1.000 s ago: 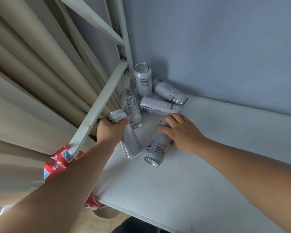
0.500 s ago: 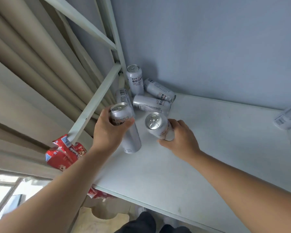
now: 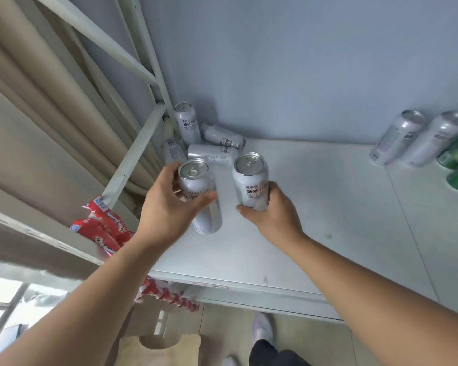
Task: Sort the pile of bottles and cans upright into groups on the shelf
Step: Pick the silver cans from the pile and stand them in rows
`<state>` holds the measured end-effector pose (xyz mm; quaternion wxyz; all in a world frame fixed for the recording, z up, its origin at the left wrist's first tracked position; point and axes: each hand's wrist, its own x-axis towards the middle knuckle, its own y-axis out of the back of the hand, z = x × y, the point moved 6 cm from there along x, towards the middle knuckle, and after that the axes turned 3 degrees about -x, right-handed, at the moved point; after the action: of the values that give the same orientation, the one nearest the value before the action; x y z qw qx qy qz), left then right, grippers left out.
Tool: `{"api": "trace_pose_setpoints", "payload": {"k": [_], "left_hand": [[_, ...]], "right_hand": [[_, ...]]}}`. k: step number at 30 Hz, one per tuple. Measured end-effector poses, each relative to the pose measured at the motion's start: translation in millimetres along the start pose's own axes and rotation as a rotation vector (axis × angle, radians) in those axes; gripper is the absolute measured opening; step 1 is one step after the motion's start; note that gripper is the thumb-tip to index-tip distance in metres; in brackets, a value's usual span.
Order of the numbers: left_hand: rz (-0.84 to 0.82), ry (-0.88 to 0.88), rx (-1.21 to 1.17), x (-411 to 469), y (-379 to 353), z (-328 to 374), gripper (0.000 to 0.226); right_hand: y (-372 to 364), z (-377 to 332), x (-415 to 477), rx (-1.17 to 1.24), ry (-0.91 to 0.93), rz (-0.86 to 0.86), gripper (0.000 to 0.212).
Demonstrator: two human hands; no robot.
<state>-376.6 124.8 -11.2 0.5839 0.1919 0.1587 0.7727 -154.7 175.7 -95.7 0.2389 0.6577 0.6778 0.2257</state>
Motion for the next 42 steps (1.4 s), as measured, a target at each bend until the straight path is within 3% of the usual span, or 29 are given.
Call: {"api": "trace_pose_setpoints", "payload": {"k": [8, 18, 24, 42], "left_hand": [[-0.121, -0.096, -0.026, -42.5, 4.1, 12.6, 0.077], [-0.224, -0.163, -0.035, -78.8, -23.1, 49.8, 0.066], [-0.253, -0.168, -0.041, -82.1, -66.9, 74.8, 0.072], [-0.192, -0.146, -0.122, -94.1, -242.7, 146.4, 0.058]], "right_hand": [[20.3, 7.7, -65.8, 0.049, -0.1, 0.128, 0.058], [67.4, 17.0, -115.2, 0.115, -0.119, 0.236, 0.058], [115.1, 47.8, -124.9, 0.119, -0.145, 0.292, 0.056], [270.4, 204.5, -106.8, 0.166, -0.244, 0.304, 0.056]]}}
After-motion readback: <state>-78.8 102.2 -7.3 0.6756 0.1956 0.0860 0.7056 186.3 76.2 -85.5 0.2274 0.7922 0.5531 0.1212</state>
